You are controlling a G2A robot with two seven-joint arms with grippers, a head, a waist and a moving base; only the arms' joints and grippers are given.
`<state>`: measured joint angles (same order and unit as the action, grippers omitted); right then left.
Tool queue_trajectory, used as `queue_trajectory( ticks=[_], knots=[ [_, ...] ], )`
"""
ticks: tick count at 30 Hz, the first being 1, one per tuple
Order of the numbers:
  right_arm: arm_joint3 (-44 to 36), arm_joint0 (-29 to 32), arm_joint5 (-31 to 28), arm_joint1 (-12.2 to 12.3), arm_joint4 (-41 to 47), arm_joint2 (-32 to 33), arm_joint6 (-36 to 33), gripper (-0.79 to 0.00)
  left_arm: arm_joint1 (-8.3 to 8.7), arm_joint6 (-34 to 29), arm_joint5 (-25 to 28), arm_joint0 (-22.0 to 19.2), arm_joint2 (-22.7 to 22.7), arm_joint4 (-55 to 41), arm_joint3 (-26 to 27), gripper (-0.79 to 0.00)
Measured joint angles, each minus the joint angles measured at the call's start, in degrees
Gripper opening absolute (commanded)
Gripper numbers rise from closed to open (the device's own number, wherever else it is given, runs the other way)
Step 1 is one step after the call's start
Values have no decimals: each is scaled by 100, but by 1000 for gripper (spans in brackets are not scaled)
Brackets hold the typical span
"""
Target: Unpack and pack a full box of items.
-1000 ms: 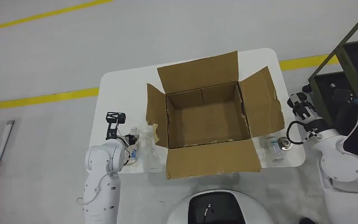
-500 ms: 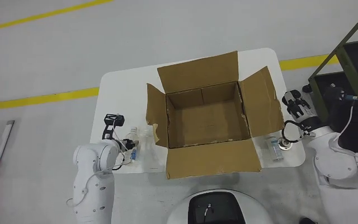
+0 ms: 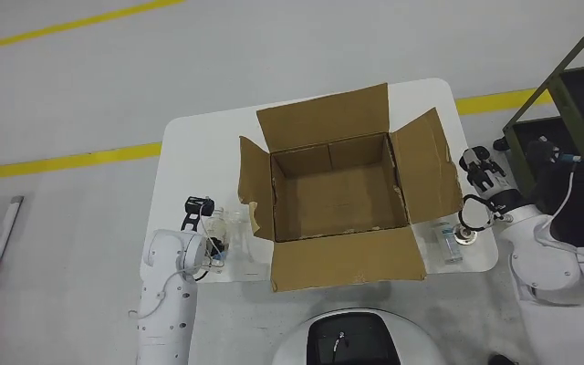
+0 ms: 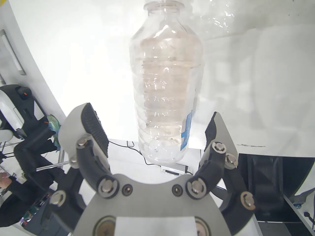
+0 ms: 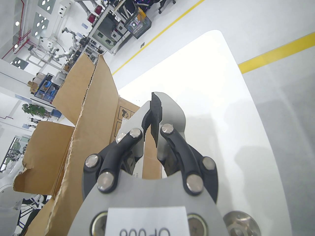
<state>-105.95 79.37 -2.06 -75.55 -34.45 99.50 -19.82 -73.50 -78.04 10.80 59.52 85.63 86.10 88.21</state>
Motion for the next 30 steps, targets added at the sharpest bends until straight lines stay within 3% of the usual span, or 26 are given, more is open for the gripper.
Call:
queue_trajectory(
  ticks=[8,11,12,14,16,23,30],
  knots=[
    [49,-16,26,30,27,-2,-1,-785,17,27,-8,-72,-81,63,-240,0],
    [85,-28,26,38,55,-18,13,-785,20,47,-20,-93,-115,64,-304,-256],
    [91,-31,30,42,60,-23,14,-785,22,59,-25,-102,-122,64,-329,-428],
    [92,-35,34,49,62,-28,20,-785,25,62,-44,-118,-126,45,-362,-542],
    [96,-38,40,56,56,-27,28,-785,26,71,-66,-133,-124,-15,-394,-773],
    [99,-52,75,82,60,-15,35,-785,45,231,-44,-120,-85,-146,-316,-785],
    [132,-106,90,102,86,-56,76,-785,80,241,-430,-223,245,-320,406,-785]
  ],
)
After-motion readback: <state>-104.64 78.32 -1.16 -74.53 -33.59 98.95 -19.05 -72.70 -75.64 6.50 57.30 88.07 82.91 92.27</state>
